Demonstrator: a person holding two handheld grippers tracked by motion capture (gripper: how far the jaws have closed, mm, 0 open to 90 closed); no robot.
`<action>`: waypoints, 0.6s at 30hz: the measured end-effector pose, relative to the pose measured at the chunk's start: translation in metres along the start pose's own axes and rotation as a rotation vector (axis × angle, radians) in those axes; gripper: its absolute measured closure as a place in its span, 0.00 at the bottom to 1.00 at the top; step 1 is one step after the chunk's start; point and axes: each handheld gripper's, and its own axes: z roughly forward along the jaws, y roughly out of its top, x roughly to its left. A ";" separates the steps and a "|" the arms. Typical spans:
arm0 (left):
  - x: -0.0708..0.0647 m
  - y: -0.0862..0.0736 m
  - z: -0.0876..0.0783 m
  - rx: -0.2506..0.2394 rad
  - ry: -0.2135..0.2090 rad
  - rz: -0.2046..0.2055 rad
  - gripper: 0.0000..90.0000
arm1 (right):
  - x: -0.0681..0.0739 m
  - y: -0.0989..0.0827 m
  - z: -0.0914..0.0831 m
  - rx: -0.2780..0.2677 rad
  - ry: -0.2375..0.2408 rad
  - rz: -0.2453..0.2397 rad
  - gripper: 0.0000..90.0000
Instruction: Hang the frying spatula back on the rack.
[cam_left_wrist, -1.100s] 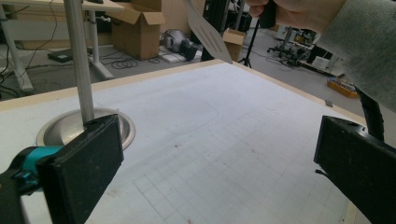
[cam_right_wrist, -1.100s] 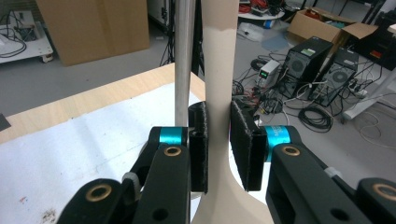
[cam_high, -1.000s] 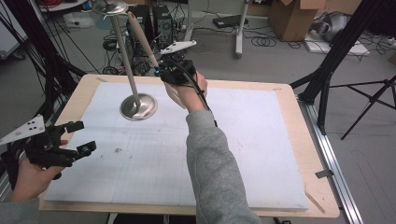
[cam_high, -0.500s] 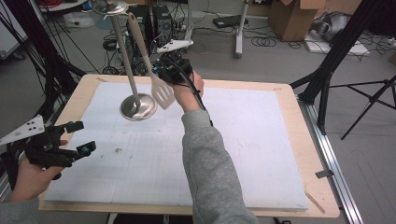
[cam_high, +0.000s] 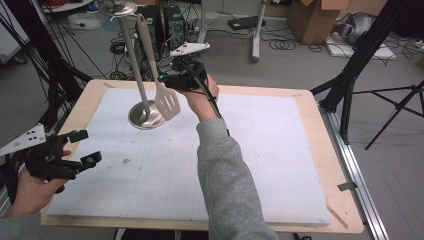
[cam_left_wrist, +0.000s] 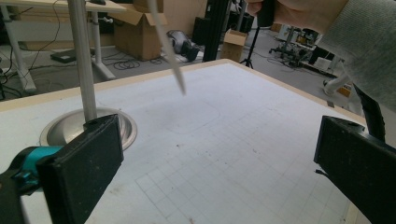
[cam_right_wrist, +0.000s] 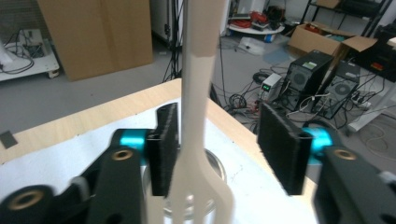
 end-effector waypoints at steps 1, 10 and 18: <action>0.000 0.000 0.000 0.001 -0.001 -0.001 0.02 | 0.000 0.000 0.000 0.005 0.009 0.002 0.47; 0.001 -0.002 0.001 0.009 0.003 -0.002 0.02 | 0.000 -0.006 -0.007 0.005 0.071 0.002 0.23; 0.001 -0.002 0.002 -0.013 0.009 -0.001 0.02 | -0.003 -0.018 -0.028 -0.026 0.086 -0.015 0.21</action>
